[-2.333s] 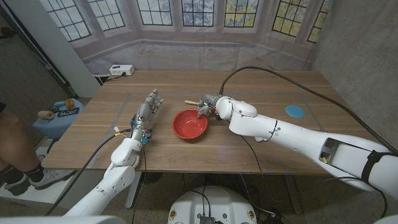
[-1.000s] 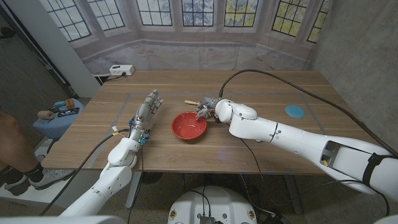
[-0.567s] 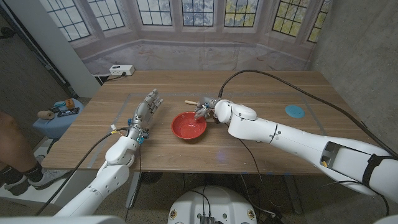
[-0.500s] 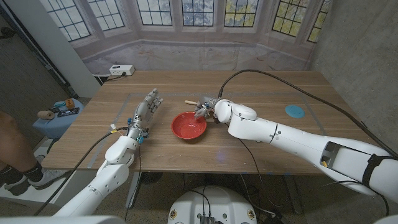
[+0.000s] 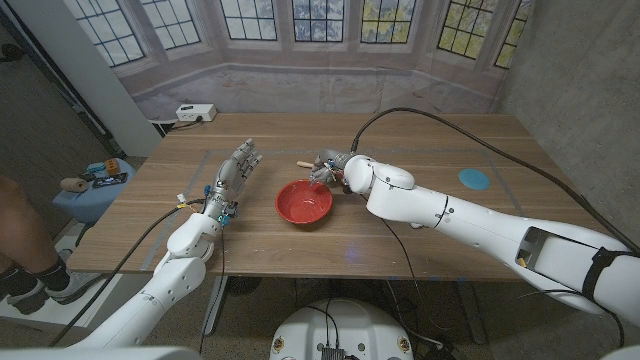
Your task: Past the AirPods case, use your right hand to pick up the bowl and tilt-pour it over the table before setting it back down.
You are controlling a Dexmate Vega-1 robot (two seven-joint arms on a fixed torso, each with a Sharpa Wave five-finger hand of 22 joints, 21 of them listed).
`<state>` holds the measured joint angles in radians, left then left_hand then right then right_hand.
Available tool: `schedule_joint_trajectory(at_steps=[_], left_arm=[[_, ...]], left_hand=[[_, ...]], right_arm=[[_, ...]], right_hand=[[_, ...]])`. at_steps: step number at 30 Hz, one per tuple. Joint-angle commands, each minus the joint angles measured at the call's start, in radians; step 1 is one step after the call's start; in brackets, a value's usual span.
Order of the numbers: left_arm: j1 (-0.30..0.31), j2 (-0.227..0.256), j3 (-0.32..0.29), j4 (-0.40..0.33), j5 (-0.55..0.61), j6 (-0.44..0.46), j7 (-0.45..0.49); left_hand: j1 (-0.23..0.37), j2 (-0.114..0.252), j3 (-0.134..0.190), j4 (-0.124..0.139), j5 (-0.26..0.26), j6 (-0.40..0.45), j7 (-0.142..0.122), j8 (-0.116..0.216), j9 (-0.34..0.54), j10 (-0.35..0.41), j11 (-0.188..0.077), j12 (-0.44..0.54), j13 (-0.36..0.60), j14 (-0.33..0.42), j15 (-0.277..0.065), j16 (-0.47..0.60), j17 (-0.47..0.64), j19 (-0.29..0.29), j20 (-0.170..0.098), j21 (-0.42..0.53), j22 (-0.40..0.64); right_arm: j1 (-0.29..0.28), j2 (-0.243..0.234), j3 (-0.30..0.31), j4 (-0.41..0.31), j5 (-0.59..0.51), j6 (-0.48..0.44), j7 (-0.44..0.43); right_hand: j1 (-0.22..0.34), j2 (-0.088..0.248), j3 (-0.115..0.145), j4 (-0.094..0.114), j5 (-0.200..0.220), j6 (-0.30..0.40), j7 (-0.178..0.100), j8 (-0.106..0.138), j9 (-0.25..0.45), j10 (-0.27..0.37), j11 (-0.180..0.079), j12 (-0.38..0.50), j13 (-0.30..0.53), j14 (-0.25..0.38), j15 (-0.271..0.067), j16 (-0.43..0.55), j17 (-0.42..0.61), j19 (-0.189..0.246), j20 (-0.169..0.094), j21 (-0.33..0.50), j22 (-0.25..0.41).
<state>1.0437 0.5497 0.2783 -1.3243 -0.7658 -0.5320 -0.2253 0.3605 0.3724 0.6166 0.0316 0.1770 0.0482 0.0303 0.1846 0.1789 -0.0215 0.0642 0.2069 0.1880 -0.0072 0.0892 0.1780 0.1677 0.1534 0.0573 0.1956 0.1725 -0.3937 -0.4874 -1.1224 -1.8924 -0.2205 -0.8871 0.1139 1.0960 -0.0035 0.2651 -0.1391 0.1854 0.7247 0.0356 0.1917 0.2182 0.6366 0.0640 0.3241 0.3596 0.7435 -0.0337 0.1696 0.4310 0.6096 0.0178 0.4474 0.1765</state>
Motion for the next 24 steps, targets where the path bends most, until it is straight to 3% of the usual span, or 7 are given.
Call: schedule_joint_trajectory(at_steps=[1,7,12,24], left_arm=[[-0.024,0.003,0.001,0.021,-0.001,0.017,-0.007],[-0.045,-0.003,0.006,0.036,0.0,0.026,-0.014],[-0.057,-0.007,0.014,0.038,0.006,0.038,-0.008],[-0.091,-0.025,0.042,0.023,0.033,0.088,0.041]], left_hand=[[-0.235,-0.242,0.002,-0.006,0.003,0.004,0.0,0.001,0.002,-0.001,0.003,-0.002,0.004,0.001,0.006,-0.002,0.002,0.007,0.006,-0.001,0.003],[-0.233,-0.242,0.003,-0.009,0.003,0.005,0.0,0.001,0.002,-0.001,0.004,-0.002,0.004,0.001,0.006,-0.001,0.002,0.006,0.007,-0.001,0.003],[-0.231,-0.241,0.004,-0.011,0.002,0.006,0.0,0.002,0.002,-0.001,0.002,-0.001,0.004,0.001,0.006,-0.001,0.002,0.006,0.007,0.0,0.003],[-0.229,-0.241,0.006,-0.014,0.002,0.006,-0.001,0.001,0.002,-0.001,0.002,-0.001,0.004,0.001,0.006,-0.001,0.002,0.006,0.007,0.0,0.003]], right_arm=[[-0.008,-0.002,0.035,0.007,0.03,0.043,-0.031],[-0.021,-0.006,0.066,0.011,0.048,0.069,-0.052],[-0.023,-0.014,0.085,0.024,0.068,0.105,-0.049],[-0.023,-0.033,0.136,0.071,0.118,0.18,-0.025]], right_hand=[[-0.017,0.004,-0.002,0.009,0.004,-0.004,0.004,-0.001,0.002,-0.004,0.002,-0.008,-0.001,-0.006,0.001,0.009,0.0,-0.005,-0.003,-0.003,0.004],[-0.051,0.035,-0.004,0.032,0.003,0.003,0.0,0.006,0.001,0.0,-0.008,-0.016,-0.007,-0.018,0.0,0.018,-0.001,-0.007,-0.006,-0.007,0.004],[-0.064,0.049,-0.004,0.041,0.001,0.005,-0.004,0.008,0.0,0.002,-0.013,-0.02,-0.011,-0.022,0.0,0.022,-0.003,-0.007,-0.01,-0.009,0.004],[-0.077,0.059,-0.005,0.046,-0.002,0.001,-0.006,0.008,0.0,-0.006,-0.016,-0.03,-0.015,-0.034,0.004,0.023,-0.008,-0.013,-0.01,-0.014,0.004]])
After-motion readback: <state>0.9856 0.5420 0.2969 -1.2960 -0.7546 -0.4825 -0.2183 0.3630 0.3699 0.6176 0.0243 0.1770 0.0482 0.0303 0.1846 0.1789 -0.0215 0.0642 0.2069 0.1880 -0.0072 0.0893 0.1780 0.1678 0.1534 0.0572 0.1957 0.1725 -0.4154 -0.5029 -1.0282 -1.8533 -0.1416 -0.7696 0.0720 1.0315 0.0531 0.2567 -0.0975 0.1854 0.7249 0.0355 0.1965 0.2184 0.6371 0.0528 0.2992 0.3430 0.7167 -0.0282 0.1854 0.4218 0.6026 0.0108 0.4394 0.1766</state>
